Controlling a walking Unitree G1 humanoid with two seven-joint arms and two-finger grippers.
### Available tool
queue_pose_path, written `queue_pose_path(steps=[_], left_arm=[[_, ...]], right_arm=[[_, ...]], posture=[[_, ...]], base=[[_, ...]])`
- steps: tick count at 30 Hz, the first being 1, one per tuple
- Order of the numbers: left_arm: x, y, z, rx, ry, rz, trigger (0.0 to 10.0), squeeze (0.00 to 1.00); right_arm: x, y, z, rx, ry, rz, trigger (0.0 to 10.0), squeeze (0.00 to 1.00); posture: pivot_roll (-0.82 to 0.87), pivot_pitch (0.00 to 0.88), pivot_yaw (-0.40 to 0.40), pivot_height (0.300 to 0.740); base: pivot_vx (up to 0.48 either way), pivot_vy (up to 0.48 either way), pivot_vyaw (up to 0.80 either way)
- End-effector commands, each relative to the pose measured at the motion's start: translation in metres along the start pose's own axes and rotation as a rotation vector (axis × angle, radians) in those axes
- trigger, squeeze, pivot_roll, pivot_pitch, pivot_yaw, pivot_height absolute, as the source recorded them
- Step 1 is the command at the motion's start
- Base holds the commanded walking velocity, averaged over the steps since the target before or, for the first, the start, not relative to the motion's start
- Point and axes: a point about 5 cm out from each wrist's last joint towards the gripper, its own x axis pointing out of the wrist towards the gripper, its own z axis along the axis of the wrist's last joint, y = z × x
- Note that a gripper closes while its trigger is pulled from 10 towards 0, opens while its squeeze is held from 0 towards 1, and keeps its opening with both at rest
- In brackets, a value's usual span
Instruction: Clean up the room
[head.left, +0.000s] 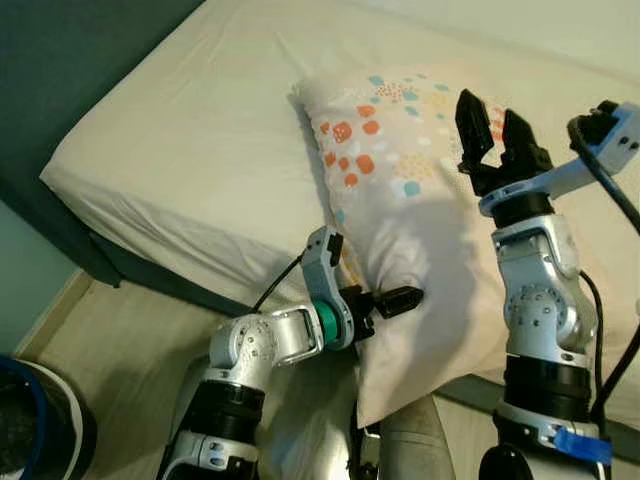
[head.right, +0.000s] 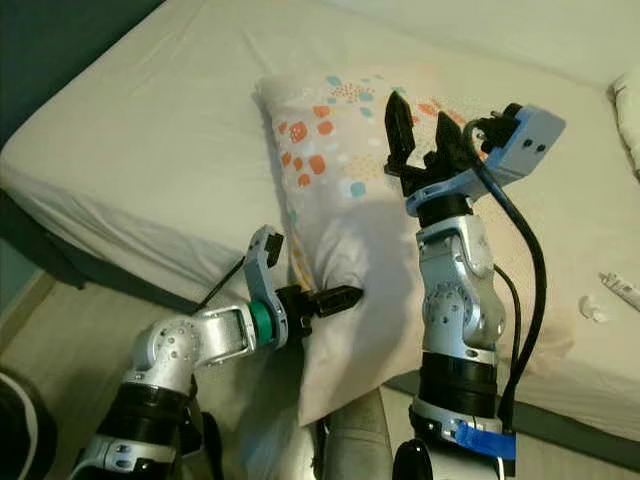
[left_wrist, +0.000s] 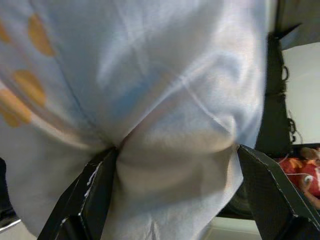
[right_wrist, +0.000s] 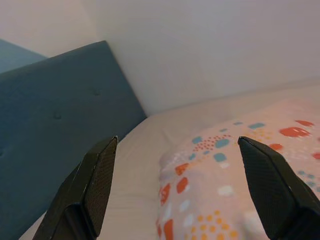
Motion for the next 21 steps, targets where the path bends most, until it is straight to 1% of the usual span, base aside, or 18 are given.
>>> queue_pose_path(steps=[1, 3, 4, 6, 9, 10, 11, 12, 13, 14, 16, 17, 18, 19, 20, 21], left_arm=[[0.018, -0.028, -0.024, -0.093, 0.038, -0.126, 4.5, 0.00], [0.017, -0.029, -0.024, -0.093, 0.034, -0.136, 4.5, 0.00], [0.016, -0.034, -0.024, -0.078, 0.027, -0.162, 0.0, 0.00], [0.016, -0.035, -0.024, -0.071, 0.027, -0.169, 0.0, 0.00], [0.014, -0.039, -0.026, -0.006, 0.030, -0.174, 0.0, 0.00], [0.014, -0.039, -0.026, -0.006, 0.030, -0.174, 0.0, 0.00], [0.014, -0.040, -0.026, 0.021, 0.029, -0.175, 0.0, 0.00], [0.014, -0.040, -0.026, 0.021, 0.029, -0.175, 0.0, 0.00], [0.013, -0.041, -0.026, 0.073, 0.034, -0.166, 0.0, 0.00], [0.013, -0.041, -0.026, 0.073, 0.034, -0.166, 0.0, 0.00], [0.012, -0.043, -0.026, 0.187, 0.045, -0.152, 0.0, 0.00], [0.012, -0.043, -0.026, 0.187, 0.045, -0.152, 0.0, 0.00], [0.012, -0.044, -0.027, 0.232, 0.049, -0.148, 0.0, 0.00], [0.011, -0.044, -0.027, 0.263, 0.054, -0.145, 0.0, 0.00], [0.011, -0.044, -0.027, 0.263, 0.054, -0.145, 0.0, 0.00], [0.010, -0.044, -0.028, 0.286, 0.057, -0.145, 0.0, 0.00]], right_arm=[[-0.005, -0.011, -0.003, 0.005, 0.020, -0.036, 10.0, 0.00], [-0.006, -0.012, -0.004, 0.008, 0.025, -0.035, 10.0, 0.00], [-0.007, -0.012, -0.003, 0.026, 0.038, -0.020, 10.0, 0.00], [-0.007, -0.011, -0.003, 0.031, 0.041, -0.017, 10.0, 0.00], [-0.007, -0.011, -0.003, 0.041, 0.047, -0.011, 10.0, 0.00], [-0.007, -0.011, -0.003, 0.041, 0.047, -0.011, 10.0, 0.00], [-0.006, -0.011, -0.002, 0.042, 0.048, -0.011, 10.0, 0.00], [-0.006, -0.011, -0.002, 0.042, 0.048, -0.011, 10.0, 0.00], [-0.006, -0.011, -0.002, 0.043, 0.048, -0.012, 10.0, 0.00], [-0.006, -0.011, -0.002, 0.043, 0.048, -0.012, 10.0, 0.00], [-0.006, -0.012, -0.001, 0.044, 0.045, -0.019, 10.0, 0.00], [-0.006, -0.012, -0.001, 0.044, 0.045, -0.019, 10.0, 0.00], [-0.006, -0.013, 0.000, 0.042, 0.040, -0.029, 10.0, 0.00], [-0.005, -0.017, 0.003, 0.032, 0.022, -0.065, 10.0, 0.00], [-0.005, -0.017, 0.003, 0.032, 0.022, -0.065, 10.0, 0.00], [-0.005, -0.023, 0.007, -0.003, -0.005, -0.116, 10.0, 0.00]], posture=[[-0.05, 0.188, -0.001, 0.583], [-0.05, 0.188, -0.001, 0.583], [-0.05, 0.189, -0.002, 0.583], [-0.05, 0.189, -0.003, 0.583], [-0.05, 0.189, -0.004, 0.583], [-0.05, 0.189, -0.004, 0.583], [-0.05, 0.188, -0.004, 0.583], [-0.05, 0.188, -0.004, 0.583], [-0.05, 0.188, -0.005, 0.583], [-0.05, 0.188, -0.005, 0.583], [-0.05, 0.187, -0.005, 0.583], [-0.05, 0.187, -0.005, 0.583], [-0.05, 0.187, -0.006, 0.583], [-0.05, 0.187, -0.006, 0.583], [-0.05, 0.187, -0.006, 0.583], [-0.05, 0.187, -0.006, 0.583]], base=[[0.000, 0.000, 0.00], [0.000, 0.000, 0.00], [0.000, 0.000, 0.00], [0.000, 0.000, 0.00], [0.000, 0.000, 0.00], [0.000, 0.000, 0.00], [0.000, 0.000, 0.00], [0.000, 0.000, 0.00], [0.000, 0.000, 0.00], [0.000, 0.000, 0.00], [0.000, 0.000, 0.00], [0.000, 0.000, 0.00], [0.000, 0.000, 0.00], [0.000, 0.000, 0.00], [0.000, 0.000, 0.00], [0.000, 0.000, 0.00]])
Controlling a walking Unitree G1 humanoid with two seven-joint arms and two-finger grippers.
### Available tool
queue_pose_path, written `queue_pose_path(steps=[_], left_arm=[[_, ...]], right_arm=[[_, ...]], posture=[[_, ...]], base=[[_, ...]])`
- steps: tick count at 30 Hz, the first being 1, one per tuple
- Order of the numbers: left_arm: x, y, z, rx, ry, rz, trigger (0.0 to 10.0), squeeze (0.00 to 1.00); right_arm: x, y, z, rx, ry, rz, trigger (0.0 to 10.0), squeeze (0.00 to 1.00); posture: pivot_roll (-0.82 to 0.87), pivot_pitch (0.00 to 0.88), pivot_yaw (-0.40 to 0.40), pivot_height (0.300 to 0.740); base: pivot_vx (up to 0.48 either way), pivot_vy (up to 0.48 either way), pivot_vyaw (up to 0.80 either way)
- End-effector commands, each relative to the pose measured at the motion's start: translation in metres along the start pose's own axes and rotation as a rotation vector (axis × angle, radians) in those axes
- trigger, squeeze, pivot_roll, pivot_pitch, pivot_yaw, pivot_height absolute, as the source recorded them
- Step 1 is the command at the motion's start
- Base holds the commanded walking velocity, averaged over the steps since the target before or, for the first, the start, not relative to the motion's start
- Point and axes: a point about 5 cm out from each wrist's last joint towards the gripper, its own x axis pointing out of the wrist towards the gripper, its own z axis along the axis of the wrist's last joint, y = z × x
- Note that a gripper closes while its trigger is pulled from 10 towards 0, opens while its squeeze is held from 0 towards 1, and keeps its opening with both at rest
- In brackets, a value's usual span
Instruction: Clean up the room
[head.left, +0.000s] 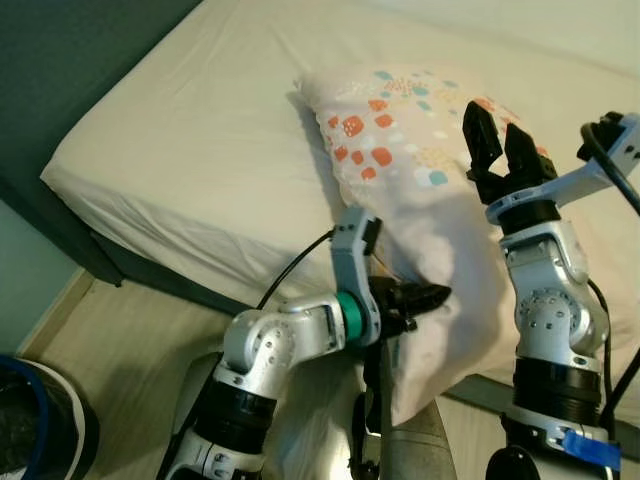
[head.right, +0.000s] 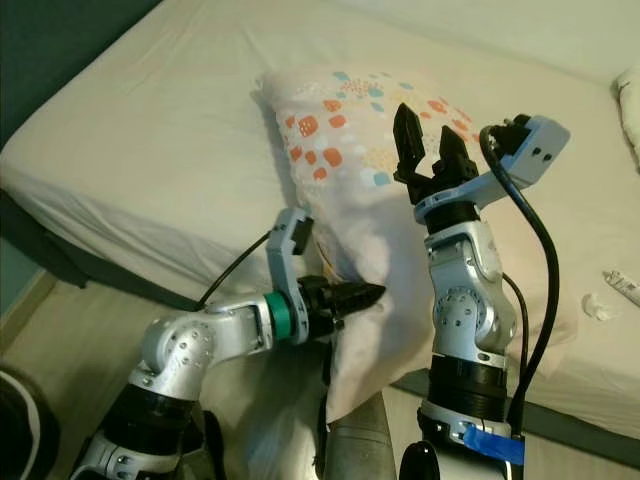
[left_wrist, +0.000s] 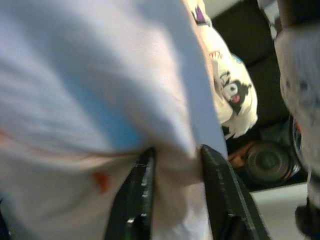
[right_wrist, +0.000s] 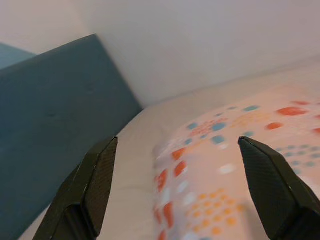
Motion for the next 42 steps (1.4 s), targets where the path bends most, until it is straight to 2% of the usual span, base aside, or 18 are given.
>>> queue_pose_path(steps=[1, 3, 4, 5, 6, 7, 13, 16, 22, 26, 28, 30, 33, 35, 37, 39, 41, 42], left_arm=[[0.004, -0.010, -0.020, -0.008, 0.035, -0.039, 0.0, 0.00], [0.004, -0.010, -0.020, -0.008, 0.035, -0.039, 0.0, 0.00], [0.003, -0.010, -0.020, 0.016, 0.038, -0.038, 0.0, 0.00], [0.003, -0.010, -0.020, 0.016, 0.038, -0.038, 0.0, 0.00], [0.001, -0.007, -0.018, 0.064, 0.035, -0.015, 0.0, 0.00], [0.000, -0.005, -0.017, 0.077, 0.033, -0.006, 0.0, 0.00], [-0.003, -0.001, -0.017, 0.096, 0.026, 0.010, 0.0, 0.00], [-0.021, 0.024, -0.005, 0.092, -0.020, 0.106, 0.0, 0.00], [-0.038, 0.040, 0.003, 0.075, -0.060, 0.176, 0.0, 0.00], [-0.056, 0.056, 0.018, 0.058, -0.142, 0.248, 0.0, 0.00], [-0.057, 0.056, 0.020, 0.055, -0.148, 0.250, 0.0, 0.00], [-0.061, 0.059, 0.027, 0.053, -0.177, 0.264, 0.0, 0.00], [-0.063, 0.060, 0.029, 0.054, -0.185, 0.268, 0.0, 0.00], [-0.074, 0.064, 0.038, 0.039, -0.235, 0.295, 0.0, 0.00], [-0.074, 0.064, 0.038, 0.039, -0.235, 0.295, 0.0, 0.00], [-0.090, 0.070, 0.049, 0.026, -0.289, 0.334, 0.0, 0.00], [-0.097, 0.072, 0.055, 0.021, -0.314, 0.348, 0.0, 0.00], [-0.106, 0.075, 0.063, 0.017, -0.348, 0.368, 0.0, 0.00]], right_arm=[[-0.002, -0.019, 0.013, -0.158, -0.064, -0.149, 10.0, 0.00], [-0.002, -0.019, 0.013, -0.158, -0.064, -0.149, 10.0, 0.00], [-0.002, -0.030, 0.022, -0.329, -0.078, -0.257, 10.0, 0.00], [-0.002, -0.030, 0.022, -0.329, -0.078, -0.257, 10.0, 0.00], [-0.008, -0.054, 0.039, -0.630, -0.086, -0.490, 10.0, 0.00], [-0.011, -0.059, 0.044, -0.680, -0.090, -0.548, 10.0, 0.00], [-0.015, -0.068, 0.048, -0.747, -0.072, -0.626, 10.0, 0.00], [-0.042, -0.102, 0.023, -0.717, 0.074, -0.850, 10.0, 0.00], [-0.052, -0.114, 0.009, -0.654, 0.117, -0.986, 10.0, 0.00], [-0.050, -0.123, -0.009, -0.420, 0.182, -1.063, 10.0, 0.00], [-0.050, -0.123, -0.011, -0.402, 0.188, -1.069, 10.0, 0.00], [-0.051, -0.130, -0.025, -0.249, 0.247, -1.080, 10.0, 0.00], [-0.050, -0.132, -0.031, -0.188, 0.269, -1.079, 10.0, 0.00], [-0.042, -0.122, -0.060, 0.073, 0.379, -0.993, 10.0, 0.00], [-0.042, -0.122, -0.060, 0.073, 0.379, -0.993, 10.0, 0.00], [-0.034, -0.104, -0.087, 0.299, 0.480, -0.899, 10.0, 0.00], [-0.032, -0.095, -0.098, 0.375, 0.521, -0.857, 10.0, 0.00], [-0.029, -0.080, -0.112, 0.478, 0.576, -0.772, 10.0, 0.00]], posture=[[-0.05, 0.188, -0.008, 0.583], [-0.05, 0.188, -0.008, 0.583], [-0.05, 0.188, -0.008, 0.583], [-0.05, 0.188, -0.008, 0.583], [-0.05, 0.187, -0.011, 0.583], [-0.05, 0.187, -0.011, 0.583], [-0.05, 0.187, -0.011, 0.583], [-0.04, 0.190, -0.017, 0.583], [-0.03, 0.192, -0.014, 0.583], [-0.02, 0.190, -0.020, 0.583], [-0.02, 0.190, -0.020, 0.583], [-0.01, 0.188, -0.024, 0.583], [-0.01, 0.188, -0.025, 0.583], [-0.01, 0.188, -0.025, 0.583], [-0.01, 0.188, -0.025, 0.583], [-0.01, 0.189, -0.028, 0.583], [-0.01, 0.189, -0.028, 0.583], [0.00, 0.188, -0.030, 0.583]], base=[[0.000, 0.000, 0.00], [0.000, 0.000, 0.00], [0.000, 0.000, 0.00], [0.000, 0.000, 0.00], [0.000, 0.000, 0.00], [0.000, 0.000, 0.00], [0.000, 0.000, 0.00], [0.000, 0.000, 0.00], [0.000, 0.000, 0.00], [0.000, 0.000, 0.00], [0.000, 0.000, 0.00], [0.000, 0.000, 0.00], [0.000, 0.000, 0.00], [0.000, 0.000, 0.00], [0.000, 0.000, 0.00], [0.000, 0.000, 0.00], [0.000, 0.000, 0.00], [0.000, 0.000, 0.00]])
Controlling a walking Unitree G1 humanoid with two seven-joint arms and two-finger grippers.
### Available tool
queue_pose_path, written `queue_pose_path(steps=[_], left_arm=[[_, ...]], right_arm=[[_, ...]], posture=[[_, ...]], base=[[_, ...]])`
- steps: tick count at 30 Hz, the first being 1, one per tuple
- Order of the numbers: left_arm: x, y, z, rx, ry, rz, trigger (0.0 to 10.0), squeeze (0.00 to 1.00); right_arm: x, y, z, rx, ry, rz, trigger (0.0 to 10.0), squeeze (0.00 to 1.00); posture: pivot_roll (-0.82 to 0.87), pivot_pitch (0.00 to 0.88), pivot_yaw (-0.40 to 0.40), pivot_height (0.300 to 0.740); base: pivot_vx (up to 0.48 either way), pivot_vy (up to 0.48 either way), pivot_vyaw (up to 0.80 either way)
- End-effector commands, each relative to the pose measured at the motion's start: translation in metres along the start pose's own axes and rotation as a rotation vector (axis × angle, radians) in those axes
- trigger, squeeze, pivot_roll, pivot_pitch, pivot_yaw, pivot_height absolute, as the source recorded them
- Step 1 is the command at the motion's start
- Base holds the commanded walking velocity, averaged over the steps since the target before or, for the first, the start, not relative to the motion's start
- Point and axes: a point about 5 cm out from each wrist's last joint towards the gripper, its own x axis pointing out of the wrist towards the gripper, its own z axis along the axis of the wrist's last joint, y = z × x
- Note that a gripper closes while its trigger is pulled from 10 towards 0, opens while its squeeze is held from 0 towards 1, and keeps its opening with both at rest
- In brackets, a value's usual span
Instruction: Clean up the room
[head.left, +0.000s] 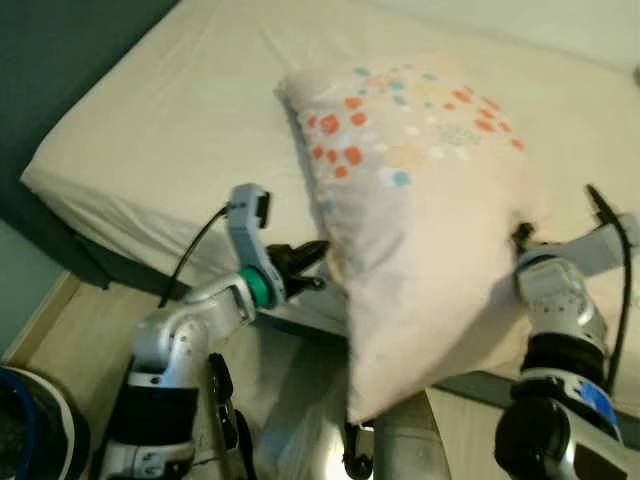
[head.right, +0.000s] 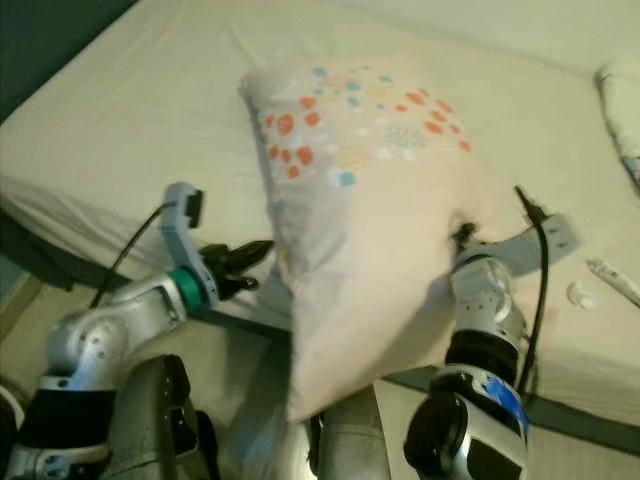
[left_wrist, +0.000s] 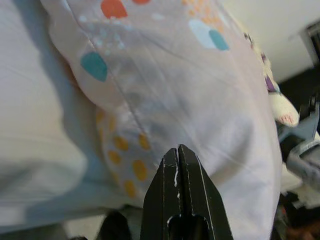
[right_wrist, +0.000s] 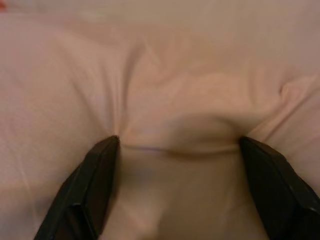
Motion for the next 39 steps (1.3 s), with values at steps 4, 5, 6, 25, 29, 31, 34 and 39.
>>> queue_pose_path(steps=[4, 5, 6, 25, 29, 31, 34, 39], left_arm=[[-0.015, 0.016, 0.031, -0.020, -0.099, 0.061, 0.0, 0.00], [-0.015, 0.016, 0.031, -0.020, -0.099, 0.061, 0.0, 0.00], [-0.018, 0.019, 0.038, -0.023, -0.122, 0.075, 0.8, 0.00], [-0.053, 0.020, 0.143, 0.004, -0.487, 0.072, 10.0, 0.00], [-0.070, 0.009, 0.172, -0.057, -0.684, -0.035, 10.0, 0.00], [-0.095, 0.001, 0.205, -0.123, -0.883, -0.139, 10.0, 0.00], [-0.119, -0.011, 0.235, -0.099, -1.020, -0.214, 10.0, 0.00], [-0.137, -0.028, 0.255, -0.001, -1.076, -0.260, 10.0, 0.00]], right_arm=[[-0.008, 0.027, -0.073, 0.131, 0.368, 0.243, 10.0, 0.00], [-0.008, 0.027, -0.073, 0.131, 0.368, 0.243, 10.0, 0.00], [-0.011, 0.034, -0.081, 0.144, 0.404, 0.288, 10.0, 0.00], [-0.137, 0.223, -0.104, 0.269, 0.612, 1.604, 10.0, 0.00], [-0.170, 0.226, -0.098, 0.221, 0.625, 1.868, 10.0, 0.00], [-0.189, 0.223, -0.105, 0.140, 0.671, 1.989, 10.0, 0.00], [-0.194, 0.226, -0.112, 0.107, 0.679, 2.057, 10.0, 0.00], [-0.197, 0.236, -0.102, 0.120, 0.595, 2.144, 10.0, 0.00]], posture=[[0.00, 0.187, -0.028, 0.583], [0.00, 0.187, -0.028, 0.583], [0.00, 0.186, -0.028, 0.583], [0.00, 0.178, 0.005, 0.583], [0.00, 0.177, 0.013, 0.583], [-0.01, 0.176, 0.016, 0.583], [0.00, 0.168, 0.017, 0.583], [0.02, 0.165, 0.017, 0.583]], base=[[0.000, 0.000, 0.00], [0.000, 0.000, 0.00], [0.000, 0.000, 0.00], [0.000, 0.000, 0.00], [0.000, 0.000, 0.00], [0.000, 0.000, 0.00], [0.000, 0.000, 0.00], [0.000, 0.000, 0.00]])
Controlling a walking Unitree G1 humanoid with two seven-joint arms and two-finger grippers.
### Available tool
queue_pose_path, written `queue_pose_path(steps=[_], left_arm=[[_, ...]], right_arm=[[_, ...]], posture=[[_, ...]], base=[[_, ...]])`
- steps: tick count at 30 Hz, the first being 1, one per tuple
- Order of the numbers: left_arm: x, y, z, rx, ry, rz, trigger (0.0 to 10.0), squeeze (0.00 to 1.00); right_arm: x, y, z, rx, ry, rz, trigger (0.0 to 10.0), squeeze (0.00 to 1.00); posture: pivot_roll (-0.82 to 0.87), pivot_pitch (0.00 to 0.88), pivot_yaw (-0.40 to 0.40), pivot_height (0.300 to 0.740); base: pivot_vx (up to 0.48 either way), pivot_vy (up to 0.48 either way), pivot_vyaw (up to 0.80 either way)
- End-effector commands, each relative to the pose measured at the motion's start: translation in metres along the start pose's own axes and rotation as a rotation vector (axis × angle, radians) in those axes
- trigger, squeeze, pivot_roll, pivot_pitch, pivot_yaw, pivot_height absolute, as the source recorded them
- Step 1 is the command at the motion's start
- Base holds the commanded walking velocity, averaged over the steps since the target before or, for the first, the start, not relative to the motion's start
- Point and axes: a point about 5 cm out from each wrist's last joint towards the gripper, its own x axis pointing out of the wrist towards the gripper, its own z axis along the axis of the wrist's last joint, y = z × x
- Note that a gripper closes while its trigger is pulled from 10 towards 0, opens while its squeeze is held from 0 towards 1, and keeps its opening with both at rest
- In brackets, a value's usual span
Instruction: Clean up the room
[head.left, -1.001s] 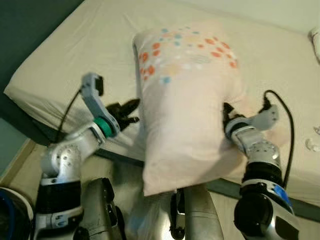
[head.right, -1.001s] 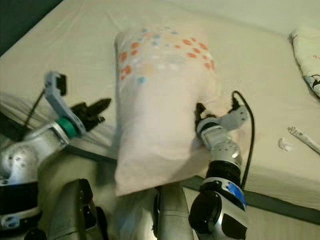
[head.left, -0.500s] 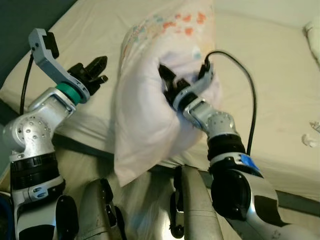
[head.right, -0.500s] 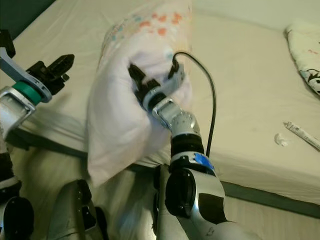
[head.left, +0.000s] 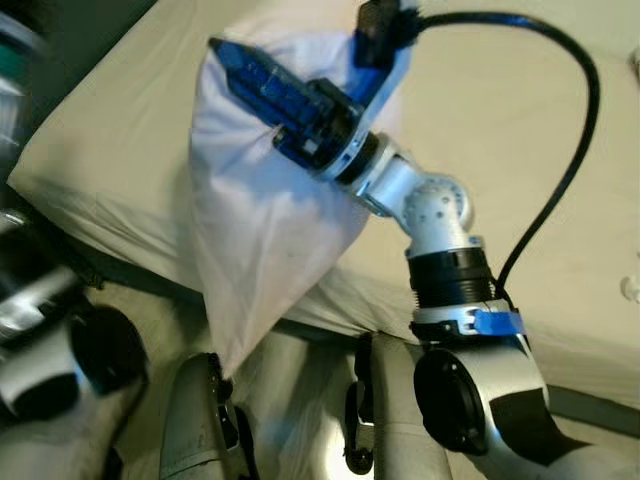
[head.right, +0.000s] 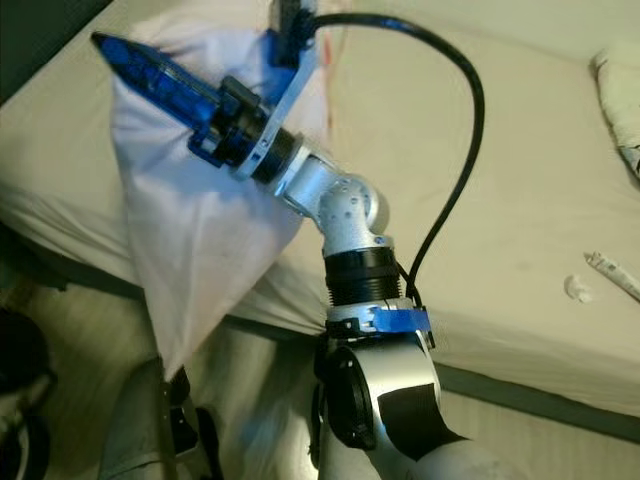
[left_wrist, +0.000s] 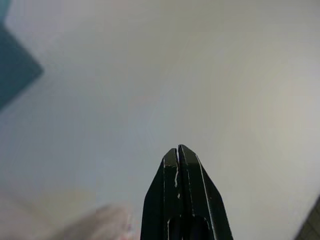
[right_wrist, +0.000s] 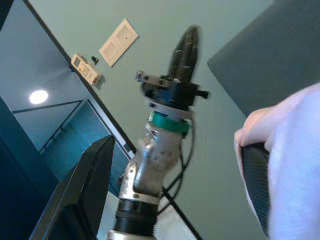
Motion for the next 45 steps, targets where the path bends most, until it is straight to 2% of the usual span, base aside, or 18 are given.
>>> queue_pose_path(steps=[1, 6, 9, 11, 13, 14, 16, 17, 18, 19, 22, 24, 25, 30, 31, 33, 38, 45], left_arm=[[0.000, -0.004, -0.004, 0.003, 0.033, -0.018, 10.0, 0.00], [-0.002, -0.004, -0.011, 0.018, 0.075, -0.010, 10.0, 0.00], [-0.021, -0.017, -0.045, 0.213, 0.375, -0.165, 10.0, 0.00], [-0.039, -0.014, -0.060, 0.376, 0.575, -0.227, 10.0, 0.00], [-0.053, 0.001, -0.065, 0.531, 0.709, -0.206, 10.0, 0.00], [-0.053, 0.001, -0.065, 0.531, 0.709, -0.206, 10.0, 0.00], [-0.073, 0.026, -0.069, 0.749, 0.904, -0.170, 10.0, 0.00], [-0.092, 0.036, -0.073, 0.837, 1.035, -0.221, 10.0, 0.00], [-0.092, 0.036, -0.073, 0.837, 1.035, -0.221, 10.0, 0.00], [-0.120, 0.042, -0.081, 0.887, 1.194, -0.305, 10.0, 0.00], [-0.126, 0.042, -0.083, 0.883, 1.221, -0.324, 10.0, 0.00], [-0.132, 0.039, -0.088, 0.827, 1.229, -0.316, 10.0, 0.00], [-0.156, 0.036, -0.118, 0.736, 1.266, -0.243, 10.0, 0.00], [-0.170, 0.036, -0.148, 0.720, 1.242, -0.159, 10.0, 0.00], [-0.167, 0.035, -0.156, 0.720, 1.192, -0.125, 10.0, 1.00], [-0.162, 0.026, -0.170, 0.765, 1.087, -0.167, 10.0, 1.00], [-0.165, 0.019, -0.173, 0.778, 1.073, -0.212, 10.0, 1.00], [-0.172, 0.005, -0.201, 0.858, 1.010, -0.215, 10.0, 1.00]], right_arm=[[0.022, 0.010, -0.010, 0.025, -0.052, 0.150, 10.0, 0.00], [0.017, 0.002, -0.010, -0.036, -0.006, 0.076, 10.0, 0.00], [-0.001, -0.023, -0.006, -0.100, -0.031, -0.143, 10.0, 0.00], [-0.009, -0.028, -0.001, -0.113, -0.053, -0.195, 10.0, 0.00], [-0.012, -0.030, 0.002, -0.119, -0.065, -0.207, 10.0, 0.00], [-0.012, -0.030, 0.002, -0.119, -0.065, -0.207, 10.0, 0.00], [-0.015, -0.031, 0.005, -0.130, -0.078, -0.226, 10.0, 0.00], [-0.017, -0.034, 0.007, -0.135, -0.085, -0.258, 10.0, 0.00], [-0.017, -0.034, 0.007, -0.135, -0.085, -0.258, 10.0, 0.00], [-0.021, -0.038, 0.007, -0.135, -0.088, -0.312, 10.0, 0.00], [-0.022, -0.039, 0.007, -0.135, -0.088, -0.323, 10.0, 0.00], [-0.023, -0.040, 0.006, -0.135, -0.087, -0.327, 10.0, 0.00], [-0.027, -0.042, 0.003, -0.136, -0.087, -0.334, 10.0, 0.00], [-0.029, -0.045, 0.003, -0.138, -0.091, -0.348, 10.0, 0.00], [-0.029, -0.045, 0.003, -0.137, -0.089, -0.351, 10.0, 0.00], [-0.030, -0.047, 0.002, -0.133, -0.085, -0.358, 10.0, 0.00], [-0.030, -0.047, 0.001, -0.130, -0.083, -0.363, 10.0, 0.00], [-0.028, -0.049, -0.002, -0.117, -0.080, -0.356, 10.0, 0.00]], posture=[[0.02, 0.161, 0.020, 0.583], [0.02, 0.162, 0.020, 0.583], [0.01, 0.163, 0.025, 0.583], [0.01, 0.167, 0.028, 0.583], [0.02, 0.168, 0.031, 0.583], [0.02, 0.168, 0.031, 0.583], [0.02, 0.169, 0.032, 0.583], [0.03, 0.169, 0.029, 0.583], [0.03, 0.169, 0.029, 0.583], [0.03, 0.172, 0.027, 0.583], [0.03, 0.172, 0.027, 0.583], [0.03, 0.173, 0.029, 0.583], [0.02, 0.174, 0.027, 0.583], [0.02, 0.174, 0.023, 0.583], [0.01, 0.174, 0.018, 0.583], [0.01, 0.174, 0.013, 0.583], [0.01, 0.175, 0.012, 0.583], [0.01, 0.172, 0.004, 0.583]], base=[[0.000, 0.000, 0.00], [0.000, 0.000, 0.00], [0.000, 0.000, 0.00], [0.000, 0.000, 0.00], [0.000, 0.000, 0.00], [0.000, 0.000, 0.00], [0.000, 0.000, 0.00], [0.000, 0.000, 0.00], [0.000, 0.000, 0.00], [0.000, 0.000, 0.00], [0.000, 0.000, 0.00], [0.000, 0.000, 0.00], [0.000, 0.000, 0.00], [0.000, 0.000, 0.00], [0.000, 0.000, 0.00], [0.000, 0.000, 0.00], [0.000, 0.000, 0.00], [0.000, 0.000, 0.00]])
